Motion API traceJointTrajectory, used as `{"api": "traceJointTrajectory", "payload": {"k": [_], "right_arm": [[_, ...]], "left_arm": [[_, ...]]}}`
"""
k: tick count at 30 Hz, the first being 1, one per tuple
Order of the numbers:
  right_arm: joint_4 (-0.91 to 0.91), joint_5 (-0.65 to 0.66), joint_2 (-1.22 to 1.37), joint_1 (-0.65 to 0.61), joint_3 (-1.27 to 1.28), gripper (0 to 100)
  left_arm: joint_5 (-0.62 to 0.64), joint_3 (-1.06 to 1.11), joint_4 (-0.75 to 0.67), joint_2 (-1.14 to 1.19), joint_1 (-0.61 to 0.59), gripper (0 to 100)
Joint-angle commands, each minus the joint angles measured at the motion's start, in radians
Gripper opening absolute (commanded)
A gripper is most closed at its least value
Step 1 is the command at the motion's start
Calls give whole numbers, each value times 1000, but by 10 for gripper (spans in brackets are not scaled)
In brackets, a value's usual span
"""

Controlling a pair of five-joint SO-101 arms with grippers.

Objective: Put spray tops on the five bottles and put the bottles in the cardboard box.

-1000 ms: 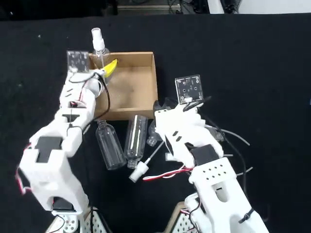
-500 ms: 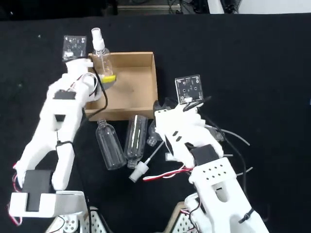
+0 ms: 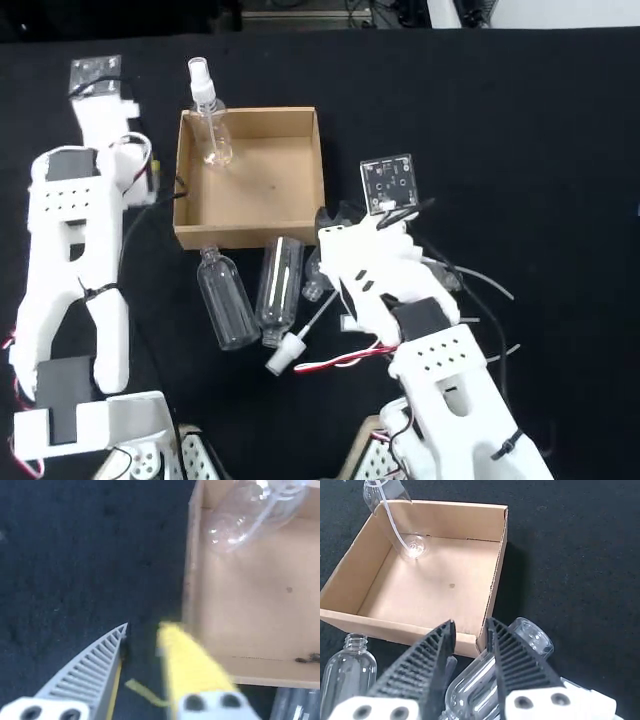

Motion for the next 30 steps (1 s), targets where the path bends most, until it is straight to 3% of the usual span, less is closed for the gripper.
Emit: {"api": "traceJointTrajectory", "payload": {"k": [1, 8, 13, 18, 23, 26, 30], "right_arm": [[15, -6, -33, 21, -16, 78], [23, 37, -33, 55, -36, 78], [17, 37, -33, 80, -36, 78], [17, 37, -33, 81, -35, 78], [17, 37, -33, 81, -35, 78], [17, 37, -33, 81, -35, 78], [17, 37, -33, 81, -36, 78]], "left_arm": [[-5, 102, 9, -68, -35, 130], [-224, 77, 402, -141, 70, 184], [-130, 87, 494, -144, 156, 259], [149, 176, 446, -155, 249, 266], [427, 328, 301, -146, 325, 264], [499, 412, 196, -155, 332, 264], [489, 496, 104, -153, 328, 263]]}}
